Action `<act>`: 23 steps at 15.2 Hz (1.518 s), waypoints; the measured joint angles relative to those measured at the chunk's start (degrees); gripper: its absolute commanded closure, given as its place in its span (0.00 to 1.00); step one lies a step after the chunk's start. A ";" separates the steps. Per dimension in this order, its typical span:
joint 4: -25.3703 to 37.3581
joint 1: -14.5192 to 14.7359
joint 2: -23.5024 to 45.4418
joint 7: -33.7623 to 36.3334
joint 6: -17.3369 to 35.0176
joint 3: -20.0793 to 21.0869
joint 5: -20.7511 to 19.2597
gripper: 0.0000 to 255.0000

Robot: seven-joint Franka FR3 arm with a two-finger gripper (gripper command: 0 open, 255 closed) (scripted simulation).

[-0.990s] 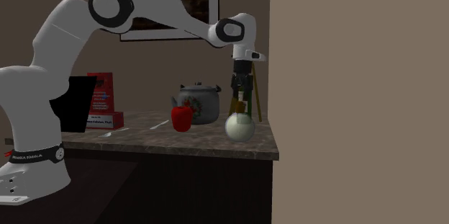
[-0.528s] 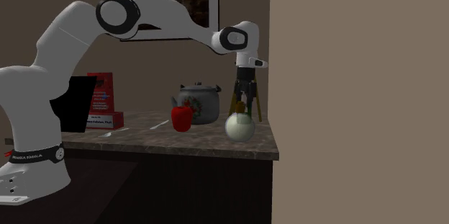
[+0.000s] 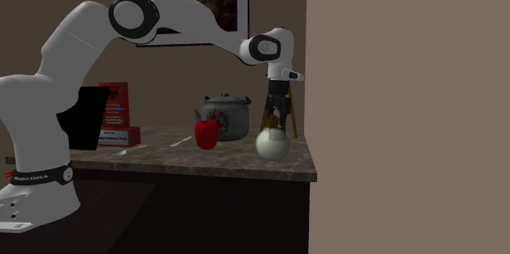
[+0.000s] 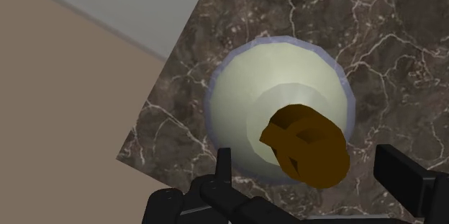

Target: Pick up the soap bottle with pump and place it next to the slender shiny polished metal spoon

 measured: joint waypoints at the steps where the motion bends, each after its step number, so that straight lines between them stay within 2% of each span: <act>1: 0.00 0.00 0.00 0.00 0.00 0.00 0.00 1.00; 13: 0.30 -0.05 -0.30 -0.05 -0.62 0.00 0.02 1.00; 23: 6.89 0.13 -0.98 0.09 -7.87 0.08 0.08 1.00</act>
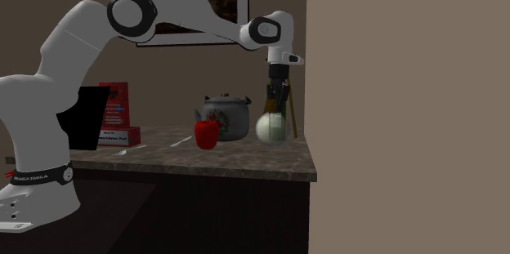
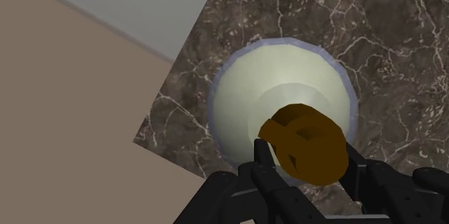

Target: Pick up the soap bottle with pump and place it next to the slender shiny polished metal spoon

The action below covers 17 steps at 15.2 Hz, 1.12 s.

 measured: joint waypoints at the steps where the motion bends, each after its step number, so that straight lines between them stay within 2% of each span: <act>1: 0.99 0.04 0.05 0.02 -0.94 0.01 -0.01 1.00; 5: 4.01 0.14 0.31 0.07 -3.70 0.02 -0.02 1.00; 13: -21.36 0.42 -19.19 1.83 2.29 1.07 1.40 1.00; 17: -30.84 0.92 -28.03 2.89 2.97 1.74 2.37 1.00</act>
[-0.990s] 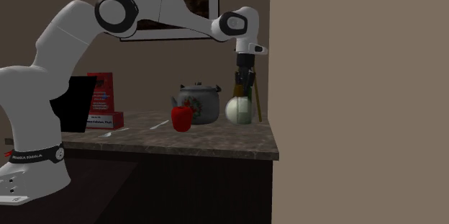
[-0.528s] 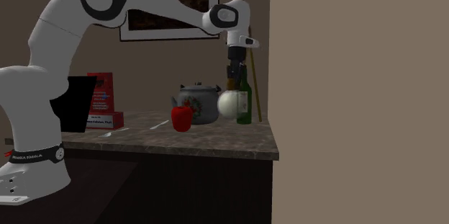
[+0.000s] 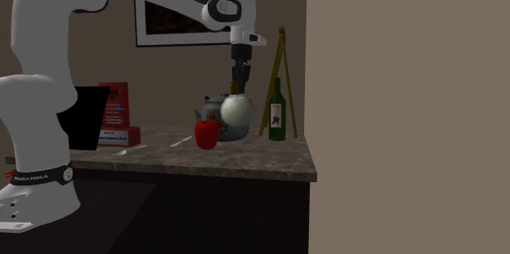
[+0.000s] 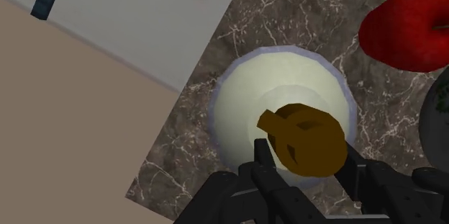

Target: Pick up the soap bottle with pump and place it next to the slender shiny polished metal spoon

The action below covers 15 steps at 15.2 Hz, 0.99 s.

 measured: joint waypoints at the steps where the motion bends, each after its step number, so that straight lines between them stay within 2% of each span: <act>1: -1.76 0.18 -1.94 0.32 -0.14 0.19 0.23 1.00; 7: -13.76 1.21 -14.73 1.88 -0.73 1.21 2.05 1.00; 15: -25.21 3.64 -31.58 5.07 -5.84 3.00 5.19 1.00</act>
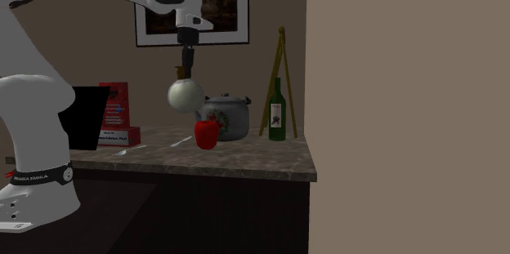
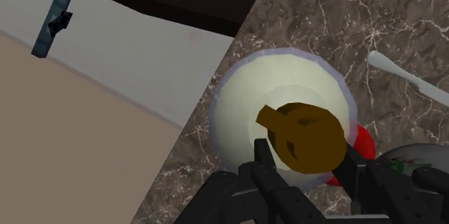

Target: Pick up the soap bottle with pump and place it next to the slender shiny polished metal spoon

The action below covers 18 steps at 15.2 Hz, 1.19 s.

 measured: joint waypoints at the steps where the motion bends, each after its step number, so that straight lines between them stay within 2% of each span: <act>1: -1.02 0.33 -1.98 0.39 -0.92 0.19 0.38 1.00; 10: -6.24 3.72 -17.58 5.31 -10.72 2.50 4.35 1.00; 13: -6.75 5.24 -23.20 7.94 -15.43 3.67 6.26 1.00; 18: -10.51 5.90 -26.00 8.43 -14.49 4.35 7.22 1.00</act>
